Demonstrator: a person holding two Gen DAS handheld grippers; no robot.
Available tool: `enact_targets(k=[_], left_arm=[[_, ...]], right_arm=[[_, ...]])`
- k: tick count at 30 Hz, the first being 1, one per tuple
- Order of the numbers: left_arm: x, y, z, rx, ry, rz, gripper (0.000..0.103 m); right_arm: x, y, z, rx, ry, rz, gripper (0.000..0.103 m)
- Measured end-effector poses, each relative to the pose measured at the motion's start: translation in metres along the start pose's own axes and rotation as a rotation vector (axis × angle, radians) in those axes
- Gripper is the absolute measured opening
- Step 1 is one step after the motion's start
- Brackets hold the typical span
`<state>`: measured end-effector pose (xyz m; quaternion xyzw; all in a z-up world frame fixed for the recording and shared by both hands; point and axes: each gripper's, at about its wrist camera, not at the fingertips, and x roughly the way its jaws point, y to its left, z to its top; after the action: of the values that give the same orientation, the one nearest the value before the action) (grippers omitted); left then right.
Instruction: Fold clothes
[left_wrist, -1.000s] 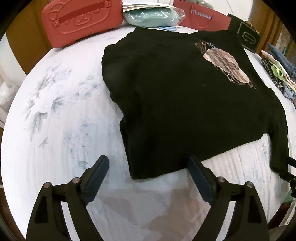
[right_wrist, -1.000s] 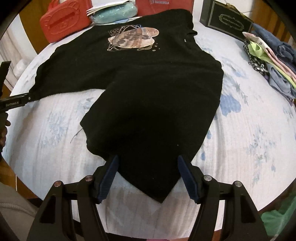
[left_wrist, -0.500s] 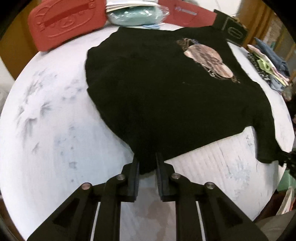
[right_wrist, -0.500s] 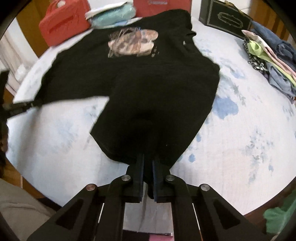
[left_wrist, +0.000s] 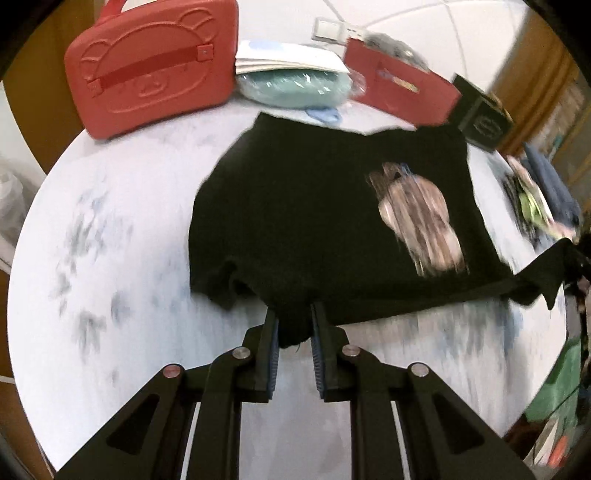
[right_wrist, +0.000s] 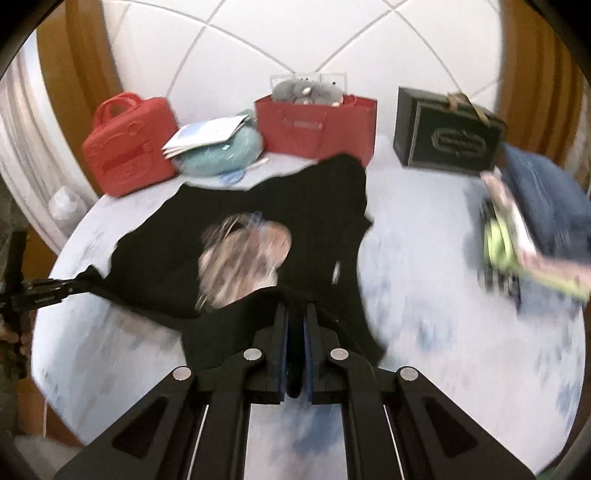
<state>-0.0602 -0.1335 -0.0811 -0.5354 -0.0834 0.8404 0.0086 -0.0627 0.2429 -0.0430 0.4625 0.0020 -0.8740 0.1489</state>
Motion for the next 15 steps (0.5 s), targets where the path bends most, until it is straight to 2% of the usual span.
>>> enact_targets(k=[1, 2, 3, 4, 7, 12, 15], left_arm=[[0.011, 0.002, 0.016, -0.020, 0.010, 0.016, 0.031], [0.017, 0.005, 0.026, -0.039, 0.012, 0.041, 0.047], [0.023, 0.008, 0.035, -0.056, 0.012, 0.080, 0.054], [0.027, 0.009, 0.041, -0.060, 0.010, 0.099, 0.061], [0.030, 0.017, 0.036, -0.059, 0.012, 0.115, 0.067], [0.052, 0.031, 0.007, -0.021, 0.079, 0.162, 0.069], [0.067, 0.033, 0.001, 0.006, 0.094, 0.193, 0.069]], right_arm=[[0.007, -0.004, 0.011, 0.002, -0.001, -0.002, 0.011], [0.014, -0.008, 0.023, 0.004, -0.001, -0.004, 0.018], [0.021, -0.012, 0.034, 0.007, -0.002, -0.007, 0.036], [0.027, -0.016, 0.046, 0.009, -0.003, -0.009, 0.047], [0.045, -0.028, 0.075, 0.018, -0.002, -0.012, 0.048], [0.049, -0.052, 0.020, 0.064, 0.089, -0.002, 0.050], [0.058, -0.063, -0.013, 0.089, 0.153, -0.001, 0.051]])
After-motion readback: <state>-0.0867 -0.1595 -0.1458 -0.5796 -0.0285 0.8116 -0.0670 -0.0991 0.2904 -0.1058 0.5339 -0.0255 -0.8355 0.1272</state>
